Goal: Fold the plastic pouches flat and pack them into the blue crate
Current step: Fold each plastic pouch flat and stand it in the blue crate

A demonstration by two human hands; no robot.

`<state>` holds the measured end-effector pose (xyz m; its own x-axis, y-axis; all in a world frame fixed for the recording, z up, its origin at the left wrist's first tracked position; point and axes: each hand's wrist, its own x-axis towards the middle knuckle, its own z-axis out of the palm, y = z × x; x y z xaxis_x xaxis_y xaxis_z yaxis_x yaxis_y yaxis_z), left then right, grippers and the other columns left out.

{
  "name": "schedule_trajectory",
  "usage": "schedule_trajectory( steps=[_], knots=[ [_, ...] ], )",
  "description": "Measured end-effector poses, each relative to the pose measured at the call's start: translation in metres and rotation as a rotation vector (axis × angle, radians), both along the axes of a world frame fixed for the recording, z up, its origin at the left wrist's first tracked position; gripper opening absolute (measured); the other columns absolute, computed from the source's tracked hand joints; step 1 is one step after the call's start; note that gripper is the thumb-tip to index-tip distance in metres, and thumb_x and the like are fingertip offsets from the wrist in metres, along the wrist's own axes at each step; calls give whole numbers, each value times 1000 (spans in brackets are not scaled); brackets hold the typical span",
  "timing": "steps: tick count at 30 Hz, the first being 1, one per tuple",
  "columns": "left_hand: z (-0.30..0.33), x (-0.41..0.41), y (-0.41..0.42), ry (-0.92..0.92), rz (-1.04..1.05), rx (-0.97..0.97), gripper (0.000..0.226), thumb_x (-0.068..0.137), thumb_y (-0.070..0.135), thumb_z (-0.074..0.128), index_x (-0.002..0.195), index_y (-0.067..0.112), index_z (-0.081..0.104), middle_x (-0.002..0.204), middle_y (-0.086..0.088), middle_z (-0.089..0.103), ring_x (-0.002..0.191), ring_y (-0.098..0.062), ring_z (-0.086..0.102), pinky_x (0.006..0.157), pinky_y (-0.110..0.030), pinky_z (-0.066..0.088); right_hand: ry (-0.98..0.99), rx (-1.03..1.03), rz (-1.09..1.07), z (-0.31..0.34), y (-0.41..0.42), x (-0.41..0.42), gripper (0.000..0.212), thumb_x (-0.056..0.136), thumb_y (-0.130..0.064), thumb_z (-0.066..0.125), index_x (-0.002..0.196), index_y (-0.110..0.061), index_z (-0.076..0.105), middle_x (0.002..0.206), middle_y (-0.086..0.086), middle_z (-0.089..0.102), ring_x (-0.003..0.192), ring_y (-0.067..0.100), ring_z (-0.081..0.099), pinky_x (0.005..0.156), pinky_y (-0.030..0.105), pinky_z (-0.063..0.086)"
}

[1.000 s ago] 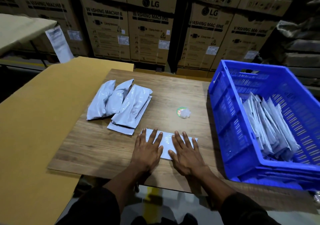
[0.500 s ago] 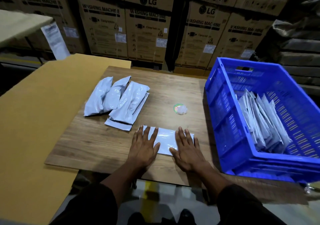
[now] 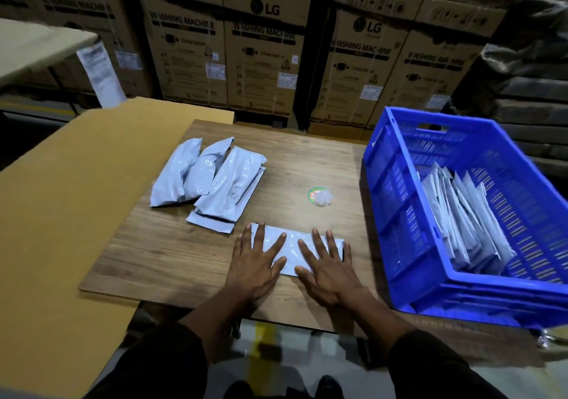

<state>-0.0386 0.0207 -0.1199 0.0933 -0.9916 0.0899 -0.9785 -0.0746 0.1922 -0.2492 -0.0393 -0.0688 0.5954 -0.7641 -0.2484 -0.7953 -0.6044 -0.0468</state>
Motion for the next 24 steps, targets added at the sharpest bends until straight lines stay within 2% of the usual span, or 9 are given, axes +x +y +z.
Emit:
schedule_trajectory(
  steps=[3,5,9,12,15,18,20,22,24],
  knots=[
    [2,1,1,13,0,18,64,99,65,19,158,43,29,168,-15,18,153,-45,15,119,-56,14,-36,-1,82,7,-2,-8,75,97,-70,18,159,-35,-5,164,-2,-26,149,29,-28,117,61,-11],
    [2,2,1,12,-11,15,63,99,65,20,157,42,33,167,-15,22,152,-45,19,117,-55,15,-61,-141,232,9,-1,-16,73,98,-63,31,159,-24,20,168,6,-1,153,34,-9,117,62,1],
    [9,2,-1,43,-28,49,66,102,66,8,155,41,37,164,-16,30,148,-47,28,115,-59,24,-120,-252,368,6,5,-15,40,97,-40,46,126,-16,59,156,11,40,149,36,26,116,59,27],
    [17,4,-1,72,-66,85,79,92,81,1,160,43,15,171,-10,5,156,-39,4,119,-60,4,-219,-268,325,4,3,-8,27,96,-28,48,104,-11,67,142,12,56,140,39,42,107,55,42],
    [21,10,5,-103,-183,-10,93,87,79,43,160,23,31,168,-14,20,154,-38,17,117,-69,12,-329,-254,255,10,3,-2,26,93,-25,49,102,-7,66,130,14,64,133,38,50,103,46,49],
    [22,17,5,-209,-220,-146,59,81,31,72,138,22,59,154,-10,49,143,-34,43,109,-70,29,-368,-263,203,22,1,-2,33,93,-32,41,104,-11,64,133,11,64,129,30,56,85,40,59],
    [25,20,0,-188,-154,-166,57,74,11,72,128,29,67,145,-6,58,136,-30,53,106,-67,33,-360,-284,240,28,5,-4,36,95,-35,40,119,-15,58,146,6,53,135,30,51,86,43,59],
    [32,21,-4,-177,-128,-115,65,70,6,76,127,34,66,145,-4,59,135,-27,53,103,-68,36,-265,-334,382,30,14,-2,48,95,-36,44,140,-20,47,154,-3,44,144,34,38,106,54,41],
    [40,21,-7,-170,-153,-133,60,73,6,73,126,36,67,144,-3,59,136,-27,53,99,-71,38,-169,-361,543,33,25,3,48,93,-36,48,141,-28,49,151,-11,47,150,36,25,112,68,23]
  ],
)
